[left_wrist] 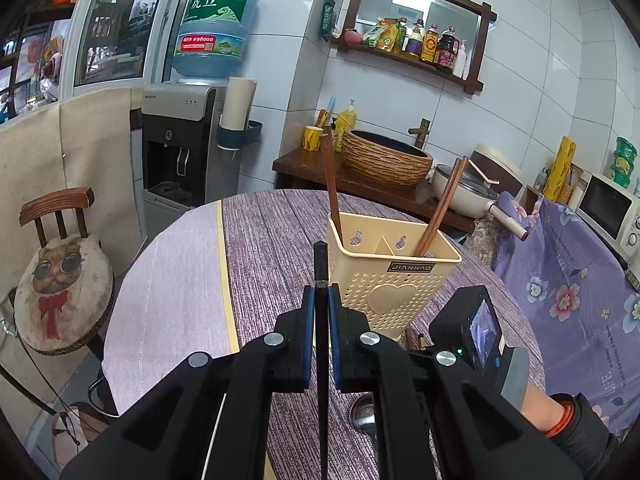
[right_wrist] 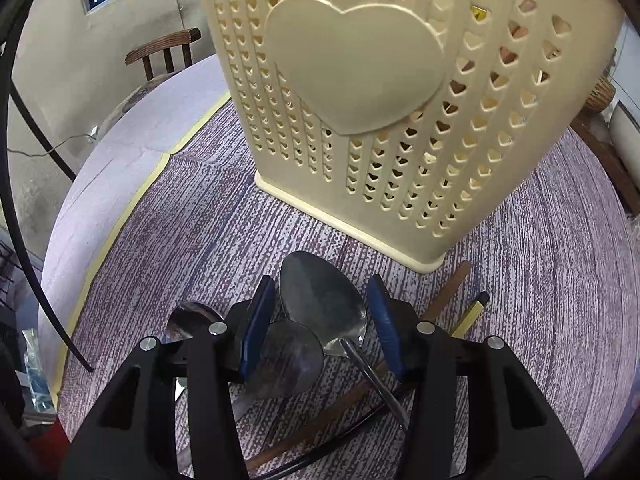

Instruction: Organize utensils

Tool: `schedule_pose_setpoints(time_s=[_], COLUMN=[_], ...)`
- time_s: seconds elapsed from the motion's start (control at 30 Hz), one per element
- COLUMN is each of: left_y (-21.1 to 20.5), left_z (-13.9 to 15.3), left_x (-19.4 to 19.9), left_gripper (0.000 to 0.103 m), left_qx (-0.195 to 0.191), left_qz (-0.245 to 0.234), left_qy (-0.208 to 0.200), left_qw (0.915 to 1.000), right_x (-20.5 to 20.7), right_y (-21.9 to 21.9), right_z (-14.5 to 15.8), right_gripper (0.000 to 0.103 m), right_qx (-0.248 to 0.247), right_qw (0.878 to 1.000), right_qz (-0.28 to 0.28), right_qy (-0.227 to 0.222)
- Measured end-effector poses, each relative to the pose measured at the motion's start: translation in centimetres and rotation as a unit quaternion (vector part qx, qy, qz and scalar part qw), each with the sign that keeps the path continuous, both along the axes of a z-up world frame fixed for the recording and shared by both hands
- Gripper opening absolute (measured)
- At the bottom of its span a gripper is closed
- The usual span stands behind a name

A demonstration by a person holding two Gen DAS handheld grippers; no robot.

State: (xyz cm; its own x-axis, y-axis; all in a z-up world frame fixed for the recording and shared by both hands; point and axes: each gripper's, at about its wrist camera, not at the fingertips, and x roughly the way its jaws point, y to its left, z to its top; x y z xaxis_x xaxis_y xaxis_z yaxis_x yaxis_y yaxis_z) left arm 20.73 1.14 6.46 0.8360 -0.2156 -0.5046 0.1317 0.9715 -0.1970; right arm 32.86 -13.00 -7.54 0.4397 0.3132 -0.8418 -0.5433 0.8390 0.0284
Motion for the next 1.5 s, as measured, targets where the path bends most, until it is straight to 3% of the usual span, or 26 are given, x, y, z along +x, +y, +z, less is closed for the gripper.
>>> schedule_pose_setpoints(time_s=[0.1,0.37,0.6,0.9,1.5], left_y=[0.0,-0.2,-0.2,-0.3,0.2], left_z=[0.0,-0.1,0.0,0.3,2.0], left_x=[0.0,0.0,-0.1,-0.5,-1.8], left_gripper=[0.008,0.008,0.008,0.008,0.008], left_qx=[0.000,0.000,-0.001,0.000,-0.014], left_qz=[-0.001,-0.002,-0.001,0.002,-0.026], left_qy=[0.000,0.001,-0.002,-0.010,-0.026], left_qw=[1.0000,1.0000,1.0000,0.9999,0.9992], right_x=[-0.1,-0.4,-2.7,-6.2,-7.8], right_y=[-0.4,-2.3,-5.9,-9.4,-9.7], right_z=[-0.1,0.9,5.3,10.6,12.4], right_gripper=[0.042,0.038,0.038,0.038,0.038], right_qx=[0.002,0.025,0.108,0.176,0.227], right_qw=[1.000,0.999,0.988,0.967,0.956], right_qz=[0.001,-0.026,-0.079,-0.115,-0.110], right_qy=[-0.001,-0.023,-0.076,-0.142,-0.148])
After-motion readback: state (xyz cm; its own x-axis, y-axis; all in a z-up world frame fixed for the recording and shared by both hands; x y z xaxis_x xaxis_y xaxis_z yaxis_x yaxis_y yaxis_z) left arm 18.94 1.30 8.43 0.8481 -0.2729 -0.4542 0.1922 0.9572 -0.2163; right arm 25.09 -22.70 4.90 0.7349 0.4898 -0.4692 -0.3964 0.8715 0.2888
